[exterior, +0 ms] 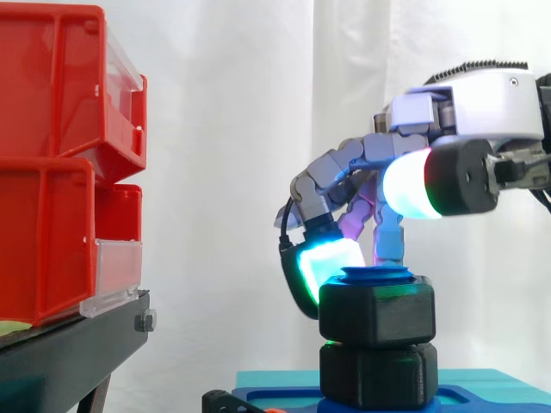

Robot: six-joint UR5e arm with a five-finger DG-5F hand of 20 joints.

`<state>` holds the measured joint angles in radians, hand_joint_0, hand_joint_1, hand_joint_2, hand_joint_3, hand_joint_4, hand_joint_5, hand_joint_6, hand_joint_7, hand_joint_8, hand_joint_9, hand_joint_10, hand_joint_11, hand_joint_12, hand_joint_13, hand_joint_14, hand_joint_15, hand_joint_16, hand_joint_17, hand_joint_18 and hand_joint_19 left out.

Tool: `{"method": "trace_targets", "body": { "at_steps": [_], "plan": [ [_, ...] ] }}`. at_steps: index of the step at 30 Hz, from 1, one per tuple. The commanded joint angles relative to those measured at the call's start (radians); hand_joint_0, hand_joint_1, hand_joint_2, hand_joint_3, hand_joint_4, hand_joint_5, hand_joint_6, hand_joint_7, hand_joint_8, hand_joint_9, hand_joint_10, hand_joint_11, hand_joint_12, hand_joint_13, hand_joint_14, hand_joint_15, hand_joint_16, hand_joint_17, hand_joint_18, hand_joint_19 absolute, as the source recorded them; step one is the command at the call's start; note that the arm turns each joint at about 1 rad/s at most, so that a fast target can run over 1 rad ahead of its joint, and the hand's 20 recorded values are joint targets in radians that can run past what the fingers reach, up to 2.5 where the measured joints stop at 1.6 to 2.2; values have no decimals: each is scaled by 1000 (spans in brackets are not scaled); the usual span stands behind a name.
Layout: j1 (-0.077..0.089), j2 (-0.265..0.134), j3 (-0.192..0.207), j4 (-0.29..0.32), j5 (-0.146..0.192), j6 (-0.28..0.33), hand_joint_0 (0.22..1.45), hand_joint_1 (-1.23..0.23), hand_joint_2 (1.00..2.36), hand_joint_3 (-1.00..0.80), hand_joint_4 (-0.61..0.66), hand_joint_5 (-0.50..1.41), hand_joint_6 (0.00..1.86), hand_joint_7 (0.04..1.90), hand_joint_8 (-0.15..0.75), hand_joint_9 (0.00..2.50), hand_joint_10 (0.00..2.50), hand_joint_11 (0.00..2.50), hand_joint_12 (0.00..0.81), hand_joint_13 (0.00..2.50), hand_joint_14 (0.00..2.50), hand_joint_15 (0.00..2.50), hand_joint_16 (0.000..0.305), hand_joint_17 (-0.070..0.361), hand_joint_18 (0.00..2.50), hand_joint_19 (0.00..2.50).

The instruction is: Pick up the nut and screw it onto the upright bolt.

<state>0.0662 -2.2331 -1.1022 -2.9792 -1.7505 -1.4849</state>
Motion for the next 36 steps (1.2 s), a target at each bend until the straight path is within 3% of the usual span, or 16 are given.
{"method": "trace_targets", "body": {
  "at_steps": [1, 9, 12, 13, 20, 23, 24, 28, 36],
  "plan": [
    [-12, 0, 27, -15, -21, -2, 529, -182, 1000, -500, 61, 51, 681, 1318, 251, 1528, 1, 0, 149, 949, 0, 0, 4, 10, 450, 0],
    [-36, 0, 105, -104, -41, -15, 523, -194, 1000, -500, 73, 61, 666, 1310, 266, 1637, 0, 0, 141, 1051, 0, 0, 3, 6, 571, 0],
    [-37, 0, 113, -116, -46, -15, 522, -186, 1000, -500, 69, 66, 583, 1478, 276, 1600, 0, 17, 159, 1031, 0, 0, 4, 9, 563, 0],
    [-37, 0, 119, -116, -46, -15, 520, -180, 1000, -500, 115, 68, 503, 1631, 286, 1539, 3, 33, 173, 995, 0, 0, 6, 15, 538, 0],
    [-29, 0, 117, -96, -41, -18, 514, -163, 1000, -500, 261, -25, 505, 1085, 303, 1358, 0, 0, 209, 860, 0, 0, 18, 40, 427, 0],
    [-23, 0, 102, -92, -35, -26, 507, -150, 1000, -500, 268, -61, 504, 951, 291, 1240, 0, 0, 224, 721, 0, 0, 22, 49, 319, 0],
    [-19, 0, 71, -81, -18, -31, 504, -144, 1000, -500, 261, -72, 504, 917, 285, 1172, 0, 0, 240, 669, 0, 0, 22, 50, 270, 0],
    [1, 0, 27, -9, 40, -26, 494, -120, 1000, -500, 224, -105, 503, 796, 263, 960, 0, 0, 281, 492, 0, 0, 26, 59, 75, 0],
    [29, 0, 18, 29, 57, -14, 482, -84, 1000, -500, 241, -131, 501, 598, 233, 641, 0, 0, 305, 305, 0, 0, 32, 72, 0, 0]
  ]
}}
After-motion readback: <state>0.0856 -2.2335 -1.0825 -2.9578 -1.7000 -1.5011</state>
